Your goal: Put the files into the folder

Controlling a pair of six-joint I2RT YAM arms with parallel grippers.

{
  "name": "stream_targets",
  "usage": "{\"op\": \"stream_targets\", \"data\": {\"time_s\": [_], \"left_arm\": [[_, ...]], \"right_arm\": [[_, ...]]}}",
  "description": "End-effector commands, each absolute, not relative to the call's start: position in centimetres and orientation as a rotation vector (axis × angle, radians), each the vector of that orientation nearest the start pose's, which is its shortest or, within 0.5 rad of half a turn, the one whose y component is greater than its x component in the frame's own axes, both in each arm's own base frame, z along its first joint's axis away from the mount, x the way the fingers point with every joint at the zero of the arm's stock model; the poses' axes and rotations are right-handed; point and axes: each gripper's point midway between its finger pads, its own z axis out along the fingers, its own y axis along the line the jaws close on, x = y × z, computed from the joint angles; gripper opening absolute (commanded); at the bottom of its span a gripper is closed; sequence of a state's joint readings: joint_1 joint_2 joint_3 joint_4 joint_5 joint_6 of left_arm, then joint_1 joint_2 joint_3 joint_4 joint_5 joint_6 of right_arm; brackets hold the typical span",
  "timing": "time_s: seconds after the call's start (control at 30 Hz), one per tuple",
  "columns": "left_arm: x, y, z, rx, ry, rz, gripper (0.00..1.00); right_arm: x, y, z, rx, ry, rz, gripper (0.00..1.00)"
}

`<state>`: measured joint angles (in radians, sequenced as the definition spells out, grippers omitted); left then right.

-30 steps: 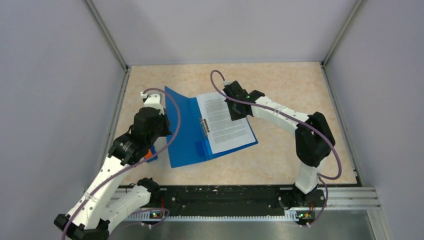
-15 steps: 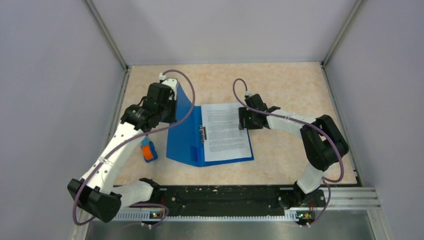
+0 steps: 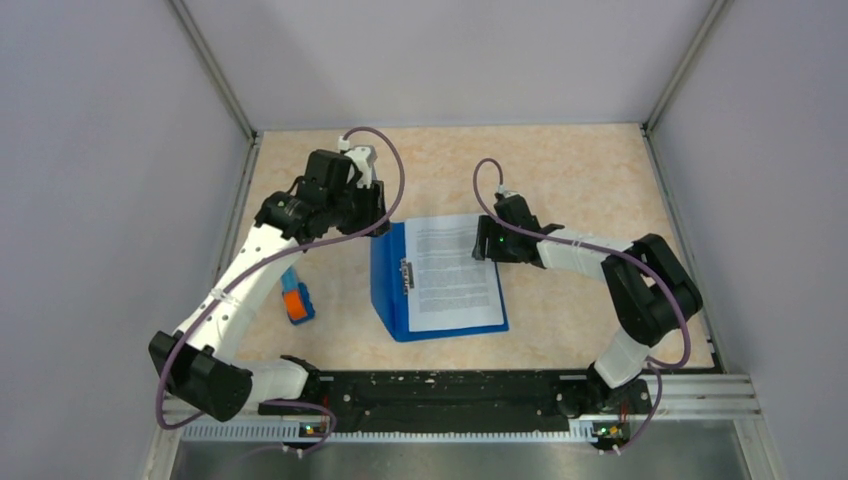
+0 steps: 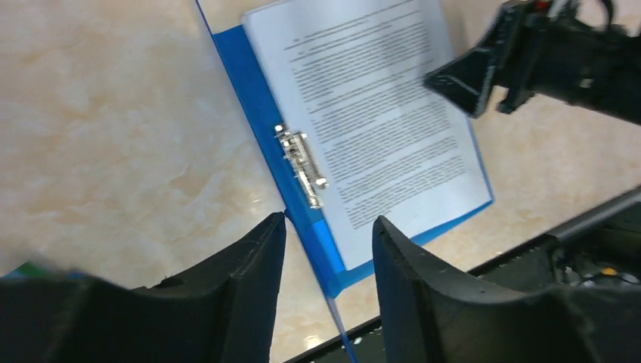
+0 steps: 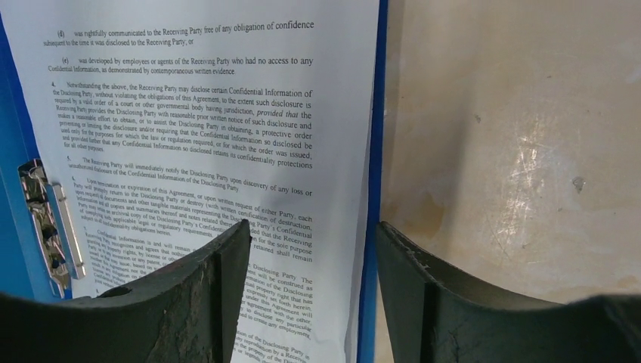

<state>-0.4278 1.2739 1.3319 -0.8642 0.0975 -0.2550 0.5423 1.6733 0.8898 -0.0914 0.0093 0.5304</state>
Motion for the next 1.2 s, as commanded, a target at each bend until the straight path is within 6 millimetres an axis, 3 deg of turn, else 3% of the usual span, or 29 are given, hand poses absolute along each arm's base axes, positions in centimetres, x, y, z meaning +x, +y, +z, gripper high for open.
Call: {"op": "stream_targets", "data": {"time_s": [0.0, 0.2, 0.27, 0.43, 0.6, 0.73, 0.9, 1.0, 1.17], "left_arm": [[28.7, -20.5, 27.0, 0.235, 2.245, -0.781, 0.55], [28.4, -23.2, 28.5, 0.213, 2.102, -0.996, 0.65], [28.2, -24.0, 28.9, 0.215, 2.064, -1.064, 0.74], [28.1, -26.0, 27.6, 0.213, 2.044, -1.175, 0.77], [28.4, -28.1, 26.6, 0.177, 1.974, -1.323, 0.84], [28.8, -29.3, 25.4, 0.145, 1.951, -1.417, 0.87], [29.7, -30.0, 22.0, 0.089, 2.032, -1.417, 0.87], [30.5, -29.9, 18.6, 0.024, 2.129, -1.346, 0.87], [30.7, -29.8, 11.4, -0.063, 2.337, -1.218, 0.87]], "right_arm": [[32.0, 22.5, 2.9, 0.009, 2.522, 0.505, 0.61], [32.0, 22.6, 3.2, 0.028, 2.52, 0.513, 0.61], [32.0, 22.5, 3.3, 0.038, 2.521, 0.513, 0.63], [32.1, 21.9, 4.1, 0.081, 2.498, 0.483, 0.69], [32.2, 20.7, 6.6, 0.138, 2.428, 0.491, 0.74], [32.4, 18.4, 9.3, 0.207, 2.361, 0.455, 0.76], [32.2, 13.3, 13.3, 0.308, 2.26, 0.336, 0.79], [31.9, 10.6, 15.8, 0.334, 2.201, 0.265, 0.82], [31.5, 10.0, 18.8, 0.313, 2.152, 0.265, 0.84]]}}
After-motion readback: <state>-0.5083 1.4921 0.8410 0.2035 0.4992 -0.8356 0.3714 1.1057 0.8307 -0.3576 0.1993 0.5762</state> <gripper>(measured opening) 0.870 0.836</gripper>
